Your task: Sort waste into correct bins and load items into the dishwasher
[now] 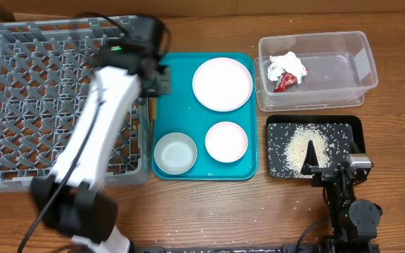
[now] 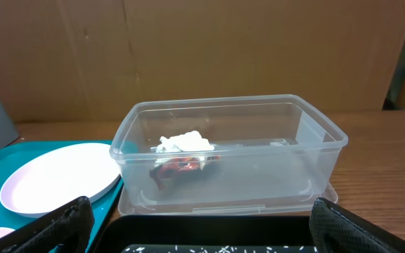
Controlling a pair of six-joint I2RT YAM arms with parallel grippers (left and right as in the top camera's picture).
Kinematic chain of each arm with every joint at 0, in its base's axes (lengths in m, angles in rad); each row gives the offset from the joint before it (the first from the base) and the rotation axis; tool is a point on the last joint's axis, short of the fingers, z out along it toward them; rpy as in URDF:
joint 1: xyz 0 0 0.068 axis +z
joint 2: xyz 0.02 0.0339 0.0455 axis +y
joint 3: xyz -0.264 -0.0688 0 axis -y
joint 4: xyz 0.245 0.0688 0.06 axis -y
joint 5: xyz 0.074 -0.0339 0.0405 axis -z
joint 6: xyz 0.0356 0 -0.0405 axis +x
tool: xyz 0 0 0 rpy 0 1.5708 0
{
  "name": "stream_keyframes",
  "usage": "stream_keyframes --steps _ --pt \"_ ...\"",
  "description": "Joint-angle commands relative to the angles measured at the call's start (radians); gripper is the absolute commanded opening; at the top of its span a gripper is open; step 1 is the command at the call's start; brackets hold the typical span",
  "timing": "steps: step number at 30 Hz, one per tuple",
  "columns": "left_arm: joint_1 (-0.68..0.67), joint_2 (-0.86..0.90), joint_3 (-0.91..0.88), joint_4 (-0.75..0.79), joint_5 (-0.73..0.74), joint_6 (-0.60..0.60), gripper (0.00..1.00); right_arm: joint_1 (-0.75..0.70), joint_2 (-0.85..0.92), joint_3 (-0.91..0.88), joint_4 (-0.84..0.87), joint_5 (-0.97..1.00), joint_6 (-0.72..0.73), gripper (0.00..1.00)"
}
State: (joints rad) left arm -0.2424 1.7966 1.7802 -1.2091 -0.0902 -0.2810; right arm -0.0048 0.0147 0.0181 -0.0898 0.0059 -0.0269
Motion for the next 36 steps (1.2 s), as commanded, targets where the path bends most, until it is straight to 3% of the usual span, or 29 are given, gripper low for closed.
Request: stream_keyframes --steps 1,11,12,15,16,17,19,21,22,23,25,26,30,36 --pt "0.052 -0.009 0.005 -0.036 -0.105 0.016 0.04 0.004 -0.011 -0.010 0.006 0.000 -0.003 1.00" --pt "0.140 0.090 -0.138 0.046 -0.093 0.041 0.06 0.004 -0.011 -0.010 0.006 0.000 -0.004 1.00" --pt "0.140 0.093 -0.138 0.048 -0.093 0.042 0.17 0.004 -0.011 -0.010 0.006 0.000 -0.003 1.00" --pt "0.140 0.090 -0.122 0.042 -0.078 0.042 0.68 0.004 -0.011 -0.010 0.006 0.000 -0.003 1.00" --pt "0.137 0.087 -0.096 0.021 -0.056 0.042 0.92 0.004 -0.011 -0.010 0.006 0.000 -0.003 1.00" --pt "0.133 0.084 -0.066 -0.002 -0.032 0.042 1.00 0.004 -0.011 -0.010 0.006 0.000 -0.003 1.00" --pt "0.114 0.071 -0.004 -0.039 0.008 0.042 1.00 0.004 -0.011 -0.010 0.006 0.000 -0.004 1.00" --pt "0.085 0.048 0.029 -0.048 0.058 0.057 0.95 0.004 -0.011 -0.010 0.006 0.000 -0.003 1.00" --pt "0.070 0.037 0.030 -0.047 0.070 0.068 0.87 0.004 -0.011 -0.010 0.006 0.000 -0.004 1.00" --pt "0.055 0.031 0.030 -0.048 0.071 0.068 0.69 0.004 -0.011 -0.010 0.006 0.000 -0.003 1.00" --pt "0.019 0.032 0.025 -0.060 0.028 0.063 0.15 0.004 -0.011 -0.010 0.006 0.000 -0.003 1.00" --pt "0.009 0.036 0.016 -0.063 0.000 0.047 0.04 0.004 -0.011 -0.010 0.006 0.000 -0.004 1.00" --pt "-0.006 0.038 -0.076 -0.039 -0.079 -0.008 0.04 0.004 -0.011 -0.010 0.006 0.000 -0.003 1.00" --pt "0.036 0.038 -0.256 0.064 -0.016 -0.001 0.04 0.004 -0.011 -0.010 0.006 0.000 -0.004 1.00"
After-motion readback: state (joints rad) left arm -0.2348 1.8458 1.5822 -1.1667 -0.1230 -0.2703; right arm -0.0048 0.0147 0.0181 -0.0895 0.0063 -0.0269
